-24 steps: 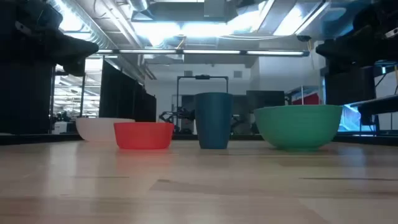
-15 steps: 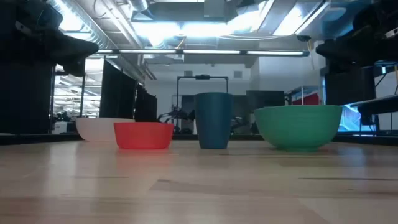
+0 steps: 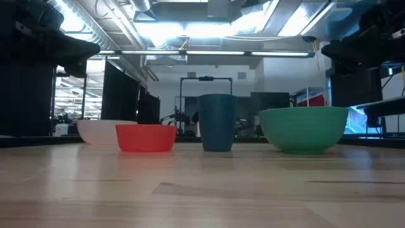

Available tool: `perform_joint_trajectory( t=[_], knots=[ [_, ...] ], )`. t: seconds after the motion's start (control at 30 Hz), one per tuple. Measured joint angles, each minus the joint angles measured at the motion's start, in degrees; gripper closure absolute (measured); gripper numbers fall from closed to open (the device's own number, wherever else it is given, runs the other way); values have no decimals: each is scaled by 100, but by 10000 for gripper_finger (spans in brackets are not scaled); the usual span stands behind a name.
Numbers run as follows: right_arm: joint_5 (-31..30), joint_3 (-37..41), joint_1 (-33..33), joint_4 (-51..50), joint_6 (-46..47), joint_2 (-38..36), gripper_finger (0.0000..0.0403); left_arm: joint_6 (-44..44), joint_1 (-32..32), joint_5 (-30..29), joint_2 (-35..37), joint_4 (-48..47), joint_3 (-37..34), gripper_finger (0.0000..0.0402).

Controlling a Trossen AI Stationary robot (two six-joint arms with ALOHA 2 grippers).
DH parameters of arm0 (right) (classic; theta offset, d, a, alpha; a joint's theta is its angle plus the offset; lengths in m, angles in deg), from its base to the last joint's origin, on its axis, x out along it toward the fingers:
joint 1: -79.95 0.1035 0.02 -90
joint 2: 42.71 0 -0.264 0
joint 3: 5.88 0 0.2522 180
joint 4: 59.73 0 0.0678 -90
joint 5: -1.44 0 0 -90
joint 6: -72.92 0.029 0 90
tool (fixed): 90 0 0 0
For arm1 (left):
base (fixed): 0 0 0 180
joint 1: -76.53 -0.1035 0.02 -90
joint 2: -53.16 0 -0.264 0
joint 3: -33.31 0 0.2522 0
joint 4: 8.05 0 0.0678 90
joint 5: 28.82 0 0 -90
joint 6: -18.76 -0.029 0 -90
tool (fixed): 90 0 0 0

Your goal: Nest bowls inside each other

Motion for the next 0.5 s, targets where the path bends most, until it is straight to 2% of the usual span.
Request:
perform_joint_trajectory(
  t=[0.37, 0.5],
  knots=[
    [2, 2, 0, 42, 20, 8, 398, 0, -1, 1, -1, 1, -2, 402],
    [-185, -33, 0, 156, 469, 31, 397, 2, -2, 0, 0, 0, -2, 402]
  ],
)
